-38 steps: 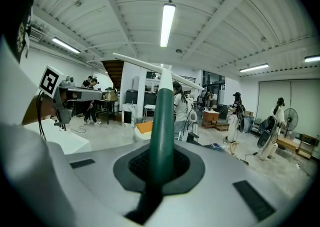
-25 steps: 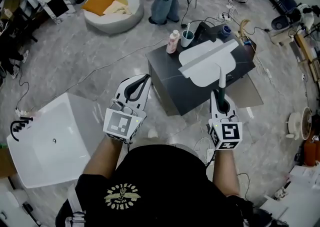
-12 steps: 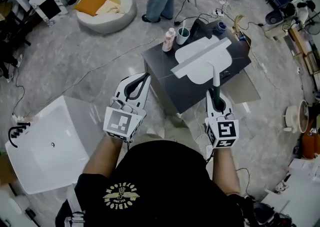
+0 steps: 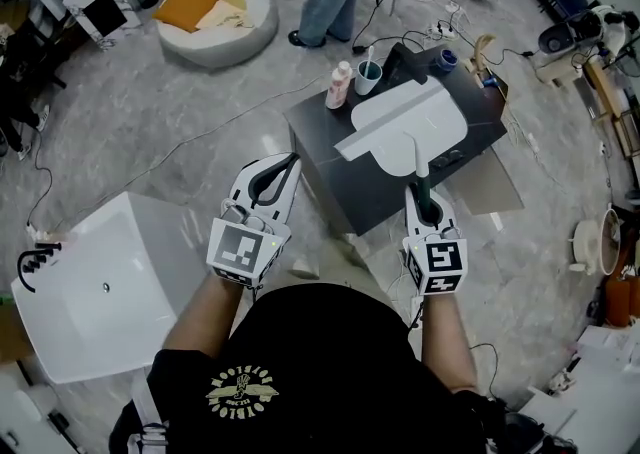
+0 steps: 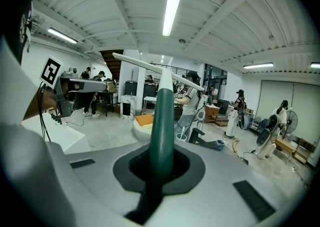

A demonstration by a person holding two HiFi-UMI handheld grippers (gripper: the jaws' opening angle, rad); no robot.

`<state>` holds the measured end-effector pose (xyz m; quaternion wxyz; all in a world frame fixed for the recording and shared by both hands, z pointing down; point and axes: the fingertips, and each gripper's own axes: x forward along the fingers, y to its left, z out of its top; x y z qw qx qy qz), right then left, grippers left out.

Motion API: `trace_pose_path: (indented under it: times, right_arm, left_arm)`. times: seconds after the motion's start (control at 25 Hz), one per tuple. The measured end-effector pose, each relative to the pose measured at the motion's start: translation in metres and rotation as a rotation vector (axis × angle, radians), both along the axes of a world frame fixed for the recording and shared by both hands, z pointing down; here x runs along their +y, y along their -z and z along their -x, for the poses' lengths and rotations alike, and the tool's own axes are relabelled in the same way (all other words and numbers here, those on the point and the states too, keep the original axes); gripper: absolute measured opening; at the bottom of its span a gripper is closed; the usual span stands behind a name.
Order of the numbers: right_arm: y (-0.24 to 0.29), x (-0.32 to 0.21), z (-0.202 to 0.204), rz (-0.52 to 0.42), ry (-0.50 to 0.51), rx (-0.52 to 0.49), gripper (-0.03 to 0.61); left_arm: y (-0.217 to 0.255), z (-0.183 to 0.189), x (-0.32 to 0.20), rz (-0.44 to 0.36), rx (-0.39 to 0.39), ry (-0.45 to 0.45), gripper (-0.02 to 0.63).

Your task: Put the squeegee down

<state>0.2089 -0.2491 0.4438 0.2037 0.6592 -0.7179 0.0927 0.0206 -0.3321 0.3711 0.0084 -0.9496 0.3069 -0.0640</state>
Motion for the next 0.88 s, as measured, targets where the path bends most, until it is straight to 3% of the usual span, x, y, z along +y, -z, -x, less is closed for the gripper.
trace_pose_path:
  times: [0.44,0.88]
  right_arm:
    - [-0.043,-0.038,-0.021,0.078,0.041,-0.028,0.028]
    - [-0.084,-0.066,-0.037,0.167,0.09,-0.005,0.029]
  left_arm:
    - [-0.007,-0.025,-0.031,0.012,-0.03,0.034,0.023]
    - [-0.003,-0.045,-0.063,-0.015,0.005,0.056,0.023]
